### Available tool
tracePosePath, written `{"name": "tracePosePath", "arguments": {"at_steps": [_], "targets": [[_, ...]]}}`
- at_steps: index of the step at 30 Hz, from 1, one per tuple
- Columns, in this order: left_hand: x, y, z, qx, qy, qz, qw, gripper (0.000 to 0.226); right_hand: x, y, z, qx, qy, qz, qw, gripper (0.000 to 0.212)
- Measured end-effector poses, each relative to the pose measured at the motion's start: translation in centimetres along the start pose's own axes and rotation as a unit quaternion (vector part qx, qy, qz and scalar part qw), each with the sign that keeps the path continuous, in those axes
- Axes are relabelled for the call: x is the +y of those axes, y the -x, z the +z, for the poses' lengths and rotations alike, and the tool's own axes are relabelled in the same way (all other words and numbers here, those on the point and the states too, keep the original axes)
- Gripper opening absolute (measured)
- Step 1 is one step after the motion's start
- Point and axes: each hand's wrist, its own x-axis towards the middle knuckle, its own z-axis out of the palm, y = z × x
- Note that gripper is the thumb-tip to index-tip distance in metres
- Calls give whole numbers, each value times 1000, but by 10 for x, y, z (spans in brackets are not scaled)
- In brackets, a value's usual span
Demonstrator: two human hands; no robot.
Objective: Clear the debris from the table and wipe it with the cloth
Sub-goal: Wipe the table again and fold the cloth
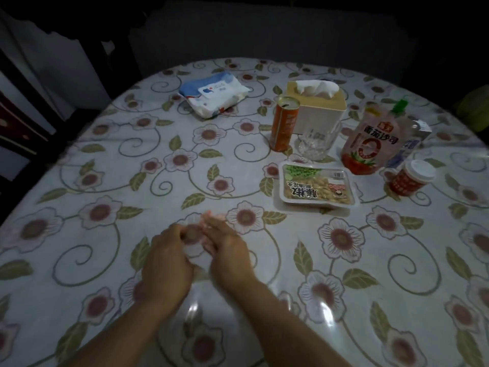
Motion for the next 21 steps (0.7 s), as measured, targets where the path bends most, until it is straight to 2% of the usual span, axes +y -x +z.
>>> {"name": "tracePosePath", "arguments": {"at_steps": [2,5,8,11,13,15,16,17,19,20,21], "targets": [[-24,2,-14,-9,-59,-18,998,42,15,1,-17,23,-22,22,999,51],[-51,1,-31,-33,-98,-24,994,45,38,3,-55,147,98,71,982,44],[-67,-4,-46,-45,-126,-26,991,42,34,4,-43,262,170,68,947,44],[-84,-16,-57,-47,-147,-26,988,52,17,-13,-17,332,85,137,930,37],[-93,-27,-60,-45,-152,-24,987,55,8,-33,-5,342,63,222,911,39],[-96,-38,-61,-36,-141,-35,989,53,0,-51,11,318,38,231,919,31],[-97,-42,-61,-24,-134,-39,990,51,-13,-60,21,288,34,215,932,25],[-97,-48,-61,-13,-128,-41,991,48,-24,-70,35,227,44,188,955,25],[-97,-58,-59,0,-121,-53,991,43,-45,-84,66,73,47,21,996,24],[-97,-62,-59,8,-121,-61,991,43,-56,-87,78,-3,49,-32,998,24],[-99,-68,-56,15,-122,-67,990,44,-60,-92,85,-48,40,-77,995,33]]}}
